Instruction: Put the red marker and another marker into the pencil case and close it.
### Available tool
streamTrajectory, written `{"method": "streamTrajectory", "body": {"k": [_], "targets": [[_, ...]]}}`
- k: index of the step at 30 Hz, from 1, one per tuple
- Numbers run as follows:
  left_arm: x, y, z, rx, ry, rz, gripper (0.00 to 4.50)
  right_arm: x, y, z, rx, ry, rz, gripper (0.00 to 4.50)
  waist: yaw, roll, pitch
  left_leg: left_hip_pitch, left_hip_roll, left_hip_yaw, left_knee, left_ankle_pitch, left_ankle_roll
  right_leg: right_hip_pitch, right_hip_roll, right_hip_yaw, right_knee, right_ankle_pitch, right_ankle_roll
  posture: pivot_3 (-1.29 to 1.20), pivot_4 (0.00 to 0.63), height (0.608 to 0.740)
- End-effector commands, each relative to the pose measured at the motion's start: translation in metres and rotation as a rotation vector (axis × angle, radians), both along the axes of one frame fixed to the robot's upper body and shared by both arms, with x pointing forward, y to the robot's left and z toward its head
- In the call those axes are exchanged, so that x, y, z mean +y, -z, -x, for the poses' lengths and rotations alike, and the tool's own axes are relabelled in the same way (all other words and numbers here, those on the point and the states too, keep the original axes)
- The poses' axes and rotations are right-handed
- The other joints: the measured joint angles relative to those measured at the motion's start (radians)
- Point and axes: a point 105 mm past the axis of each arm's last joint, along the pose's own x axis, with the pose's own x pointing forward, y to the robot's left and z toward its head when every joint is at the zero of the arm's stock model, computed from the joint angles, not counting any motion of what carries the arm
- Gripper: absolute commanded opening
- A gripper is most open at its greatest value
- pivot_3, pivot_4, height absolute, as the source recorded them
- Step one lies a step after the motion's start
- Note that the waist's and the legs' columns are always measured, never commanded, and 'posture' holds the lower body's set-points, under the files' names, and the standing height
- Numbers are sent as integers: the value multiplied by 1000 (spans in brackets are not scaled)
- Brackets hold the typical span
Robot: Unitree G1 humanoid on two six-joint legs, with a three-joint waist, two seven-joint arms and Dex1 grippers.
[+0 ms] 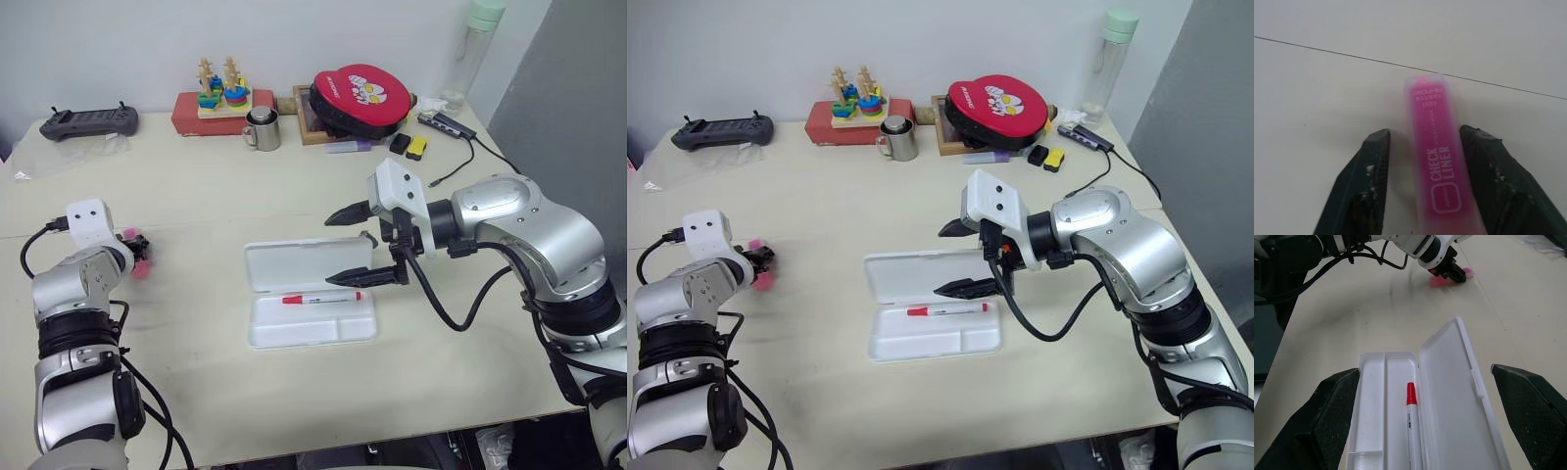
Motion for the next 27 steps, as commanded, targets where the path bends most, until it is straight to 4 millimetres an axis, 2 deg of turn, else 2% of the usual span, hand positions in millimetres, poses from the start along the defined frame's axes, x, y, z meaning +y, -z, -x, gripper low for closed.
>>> {"method": "streamTrajectory", "body": {"k": [1, 3, 10, 14, 16, 18, 20, 23, 27], "targets": [[7, 2, 5, 11, -34, -1, 1386, 1, -8, 6, -36, -24, -10, 4500, 0, 0, 0, 0, 0, 0, 0, 0, 0, 0, 0, 0, 0, 0, 0, 0, 150, 740], [7, 2, 6, 13, -41, 3, 1221, 1, -8, 6, -35, -25, -10, 4500, 0, 0, 0, 0, 0, 0, 0, 0, 0, 0, 0, 0, 0, 0, 0, 0, 150, 740], [3, 1, 7, 21, -3, 1, 1214, 1, -8, 6, -35, -24, -8, 4500, 0, 0, 0, 0, 0, 0, 0, 0, 0, 0, 0, 0, 0, 0, 0, 0, 150, 740], [3, -27, 9, -26, 76, -145, 1214, 0, -8, 6, -36, -24, -6, 4500, 0, 0, 0, 0, 0, 0, 0, 0, 0, 0, 0, 0, -1, 0, 0, 0, 150, 740], [0, -32, 10, -31, 105, -176, 1214, 0, -8, 6, -36, -24, -6, 4500, 3, 0, 0, -1, 0, 0, 0, 0, -1, -1, 0, 0, -1, 0, 0, 0, 150, 740], [-19, -67, 13, -72, 288, -350, 1214, -4, -8, 7, -33, -27, 3, 4500, 6, 0, 0, -3, 0, -1, 0, 0, -1, -2, 0, -1, -1, 0, 0, 0, 150, 740], [-54, -95, 20, -107, 524, -458, 1214, -12, -5, 9, -27, -34, 31, 4500, 6, -2, 0, -5, 0, -2, 0, 1, -2, -3, 0, -2, -2, 0, 0, 0, 150, 740], [-85, -115, 32, -145, 715, -445, 1214, -22, 0, 13, -20, -53, 69, 4500, 20, -2, 0, -8, -1, -2, 0, 3, -6, -5, -2, -3, -3, 0, 0, 0, 150, 740], [-122, -140, 48, -187, 947, -465, 1214, -30, 7, 14, -14, -63, 106, 4500, 23, -1, 0, -8, -2, -1, 0, 1, -3, -4, -2, -2, -3, -1, 1, 0, 150, 740]]}}
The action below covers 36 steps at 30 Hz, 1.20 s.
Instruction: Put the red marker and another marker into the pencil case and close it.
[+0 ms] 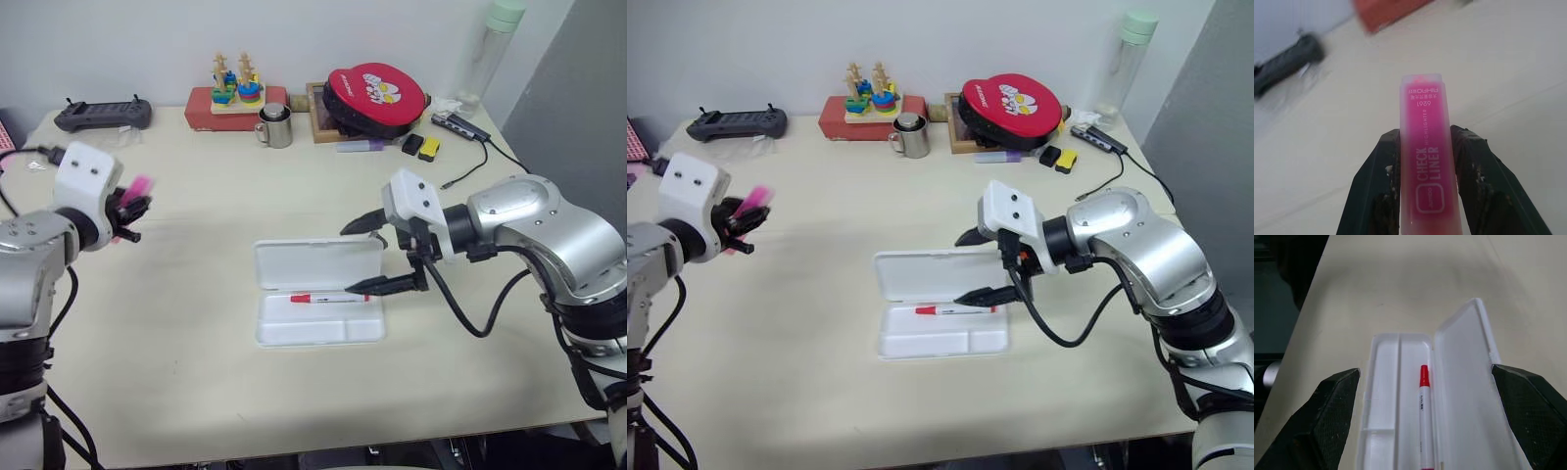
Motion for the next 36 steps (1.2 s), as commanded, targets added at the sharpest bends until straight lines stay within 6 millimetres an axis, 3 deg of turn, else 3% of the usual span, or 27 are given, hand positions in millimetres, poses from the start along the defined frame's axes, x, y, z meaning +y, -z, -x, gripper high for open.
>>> {"method": "streamTrajectory", "body": {"k": [1, 3, 5, 8, 11, 20, 23, 27, 36], "targets": [[-36, -28, 17, -19, 228, -21, 1214, -4, -5, 6, -48, -38, 12, 4500, -2, 0, 0, 0, 0, 0, 0, 0, 0, 0, 0, 0, 0, 0, 0, 0, 150, 740], [-46, -31, 20, -11, 283, -31, 1214, -5, -4, 6, -48, -40, 14, 4500, -4, 0, 0, 1, 1, 0, 0, 0, 0, 0, 1, 0, 1, 0, 0, 0, 150, 740], [-69, -29, 27, 18, 403, -23, 1214, -6, -2, 5, -50, -44, 21, 4500, -8, 0, 0, 1, 1, 0, 0, 0, 0, 0, 1, 0, 1, 0, 0, 0, 150, 740], [-110, -18, 50, 101, 646, -24, 1214, -8, -1, 4, -52, -43, 32, 4500, -12, 0, 0, 1, 1, 0, 0, 0, 0, 1, 2, 1, 1, 0, 0, 0, 150, 740], [-129, 2, 70, 201, 803, -54, 1214, -10, 0, 2, -62, -38, 45, 4500, -15, 0, 0, 1, 1, 1, 0, 0, 0, 1, 1, 1, 0, 0, 0, 0, 150, 740], [-142, 53, 99, 388, 1006, -133, 1214, -12, 1, 0, -66, -28, 53, 4500, -17, 0, 0, 2, 2, 1, 0, 0, 0, 1, 2, 2, 1, 0, 0, 0, 150, 740], [-143, 77, 93, 383, 1000, -177, 1214, -13, 2, -1, -65, -18, 56, 4500, -16, 1, 0, 4, 2, 2, 0, 0, 0, 2, 2, 2, 1, 0, 0, 0, 150, 740], [-146, 95, 87, 358, 1010, -231, 1214, -12, 2, 0, -63, -15, 56, 4500, -14, 1, 0, 3, 2, 1, 1, 0, 0, 2, 3, 2, 1, 0, 0, 0, 150, 740], [-154, 108, 77, 300, 1026, -271, 1214, -11, 3, 0, -58, -12, 51, 4500, -13, 1, 0, 3, 2, 1, 0, 0, 1, 2, 3, 2, 1, 0, 0, 0, 150, 740]]}}
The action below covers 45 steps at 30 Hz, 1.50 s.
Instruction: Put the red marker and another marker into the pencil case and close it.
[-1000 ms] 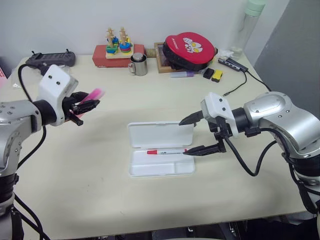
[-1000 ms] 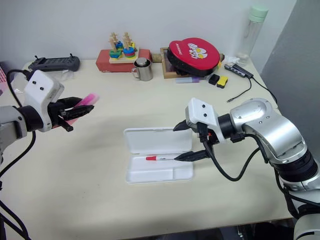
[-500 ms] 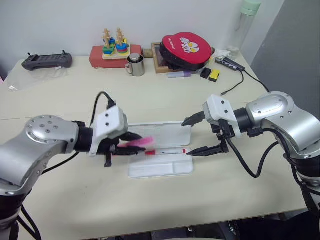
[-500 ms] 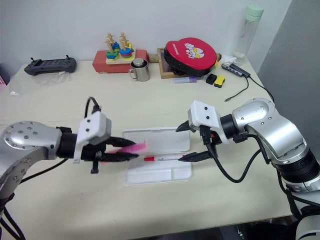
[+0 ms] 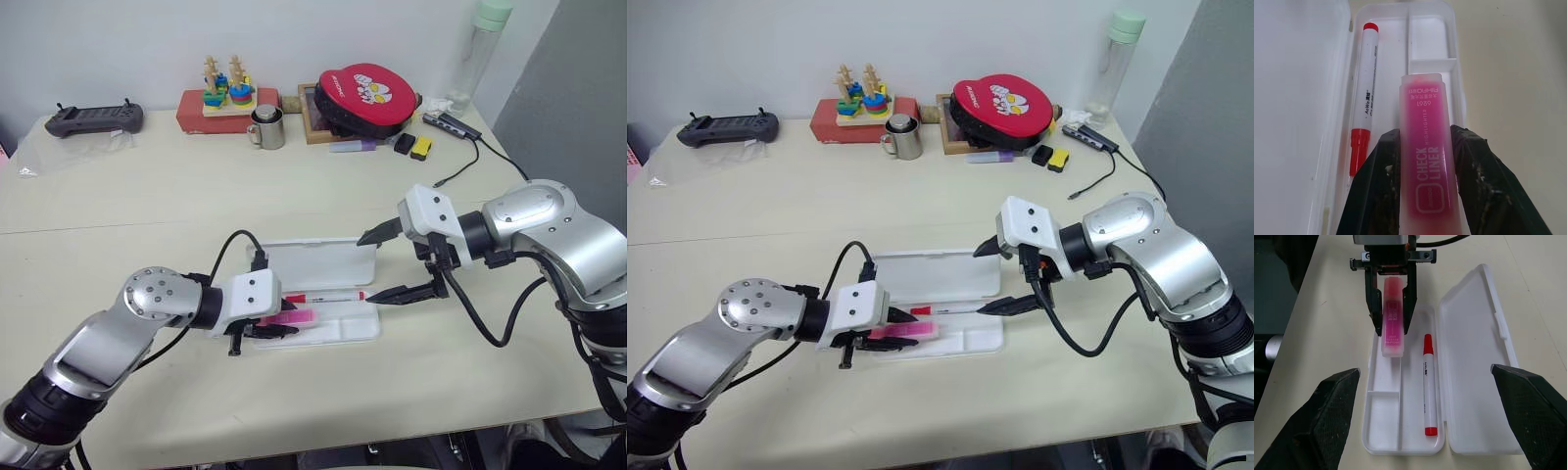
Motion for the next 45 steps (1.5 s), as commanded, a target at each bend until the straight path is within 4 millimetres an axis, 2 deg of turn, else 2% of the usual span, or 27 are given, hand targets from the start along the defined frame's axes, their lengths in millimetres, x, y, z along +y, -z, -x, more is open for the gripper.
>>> {"method": "streamTrajectory", "body": {"k": [1, 18, 20, 21, 30, 31, 33, 38, 42, 45], "targets": [[-6, 0, -3, -41, 25, 4, 1214, 1, -3, 3, -23, -7, 0, 4500, 1, 0, 0, 0, 0, 0, 0, 0, 0, 0, 0, 0, 0, 0, 0, 0, 150, 740], [-24, 12, -3, -14, 73, 33, 1214, 1, -2, 3, -17, 5, 0, 4500, 1, 0, 0, 0, 0, 0, 1, 0, 0, 0, 0, 0, 1, 0, 0, 0, 150, 740], [-25, 11, -5, -21, 66, 41, 1913, 1, -2, 3, -16, 7, -1, 4500, 1, 0, 0, 0, 0, 0, 1, 0, 0, 0, 0, 0, 1, 0, 0, 0, 150, 740], [-25, 11, -6, -26, 62, 44, 1997, 1, -2, 3, -16, 7, -1, 4500, 1, 0, 0, 0, 0, 0, 1, 0, 0, 0, 0, 0, 1, 0, 0, 0, 150, 740], [-22, 1, -1, 14, 60, 76, 3855, 0, -3, 2, -19, 12, -2, 4500, 1, 0, 0, 0, 0, 0, 1, 0, 0, 0, 0, 0, 1, 0, 0, 0, 150, 740], [-21, -1, -1, 16, 55, 83, 4154, -1, -4, 1, -20, 15, -4, 4500, 1, 0, 0, 0, 0, 0, 1, 0, 0, 0, 0, 0, 1, 0, 0, 0, 150, 740], [-19, -8, -2, 17, 45, 97, 4464, -1, -6, -2, -25, 26, -5, 4500, 1, 0, 0, 0, 0, 0, 1, 0, 0, 0, 0, 0, 1, 0, 0, 0, 150, 740], [-3, -43, 0, 19, -4, 147, 4464, -7, -11, -8, -46, 53, 1, 4500, 0, 0, 0, 0, 0, -1, 1, 0, 0, 0, 0, 0, 1, 0, 0, 0, 150, 740], [6, -77, 7, 11, -25, 210, 4464, -17, -14, -24, -84, 119, 17, 4500, -1, 0, 0, 0, 0, 0, 1, 0, 0, 0, 0, 0, 1, 0, 0, 0, 150, 740], [8, -94, 14, 27, -36, 257, 4464, -21, -18, -34, -105, 151, 14, 4500, -2, 0, 0, 0, 0, 0, 1, 0, 0, 0, 0, 0, 0, 0, 0, 0, 150, 740]]}}
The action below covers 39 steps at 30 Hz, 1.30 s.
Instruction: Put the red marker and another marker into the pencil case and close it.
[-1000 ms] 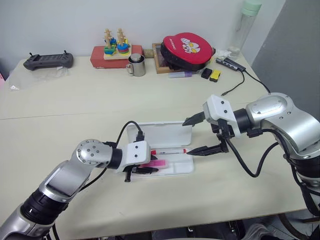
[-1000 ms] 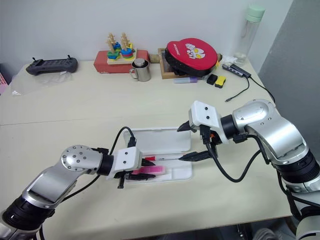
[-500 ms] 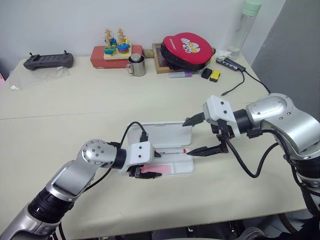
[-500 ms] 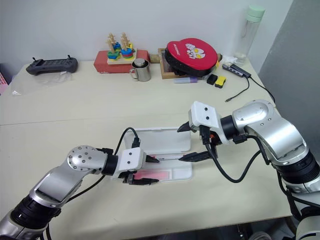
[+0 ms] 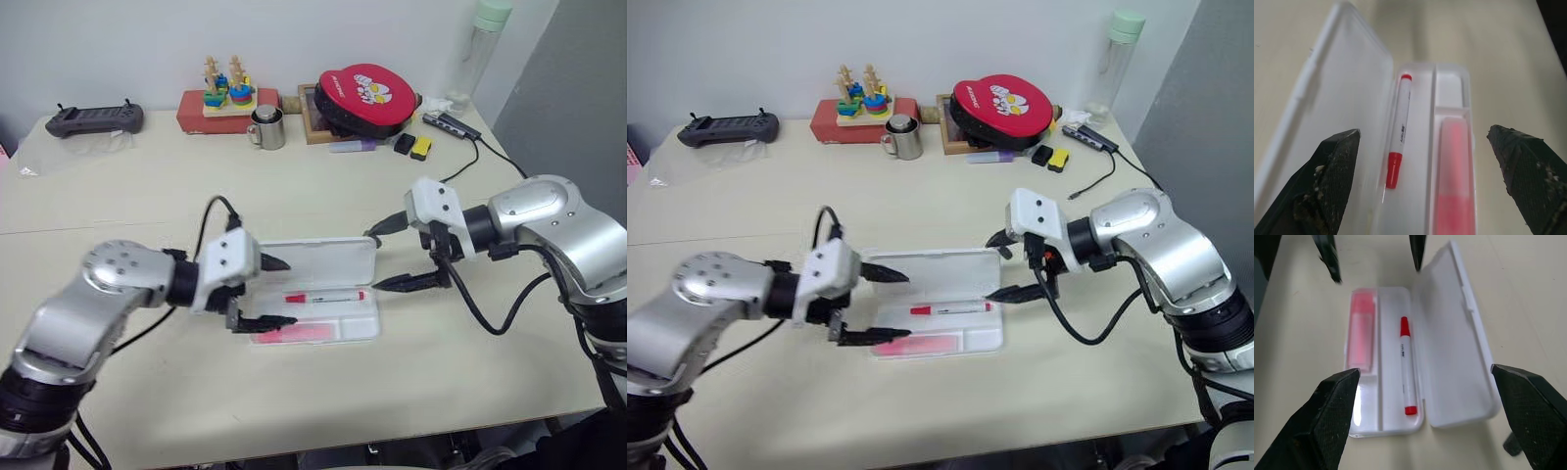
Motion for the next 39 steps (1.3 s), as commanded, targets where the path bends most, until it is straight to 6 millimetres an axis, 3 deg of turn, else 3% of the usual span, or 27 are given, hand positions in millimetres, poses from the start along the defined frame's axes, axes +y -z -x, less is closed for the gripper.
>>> {"method": "streamTrajectory", "body": {"k": [1, 6, 15, 20, 24, 26, 39], "targets": [[-2, -27, 13, -13, 22, 57, 4464, -4, -17, -9, -81, 23, -8, 4500, -1, 0, 0, 0, 0, 0, 0, 0, 0, 0, 0, 0, 0, 0, 0, 0, 150, 740], [18, -46, 11, -66, -83, 32, 4464, -6, -32, -41, -140, 144, -61, 4500, -6, 0, 0, 0, 0, 0, 0, 0, 0, 0, 0, 0, 0, 0, 0, 0, 150, 740], [29, -58, 5, -138, -196, 38, 4464, -1, -25, -87, -85, 369, -144, 4500, -5, 0, 0, 0, 0, 0, -1, 0, 0, -1, 0, 0, 0, 0, 0, 0, 150, 740], [31, -59, 0, -164, -247, 60, 4464, 6, -10, -95, 1, 392, -155, 4500, -4, 1, 0, 0, 0, 0, -2, 0, 0, -1, 0, 0, 0, 0, 0, 0, 150, 740], [31, -59, -6, -186, -292, 82, 4464, 8, 20, -106, 80, 448, -124, 4500, -5, 1, 0, 0, 0, 0, -2, 0, 0, -1, 0, 0, 0, 0, 0, 0, 150, 740], [32, -59, -7, -193, -309, 77, 4464, 5, 33, -110, 106, 470, -101, 4500, -5, 1, 0, 0, 0, 0, -2, 0, 0, -1, 0, 0, 0, 0, 0, 0, 150, 740], [36, -59, -10, -209, -352, 78, 4464, -8, 77, -124, 217, 585, -68, 4500, -6, 1, 0, 0, 0, 1, -2, 0, 0, -1, 0, 0, 0, 0, 0, 0, 150, 740]]}}
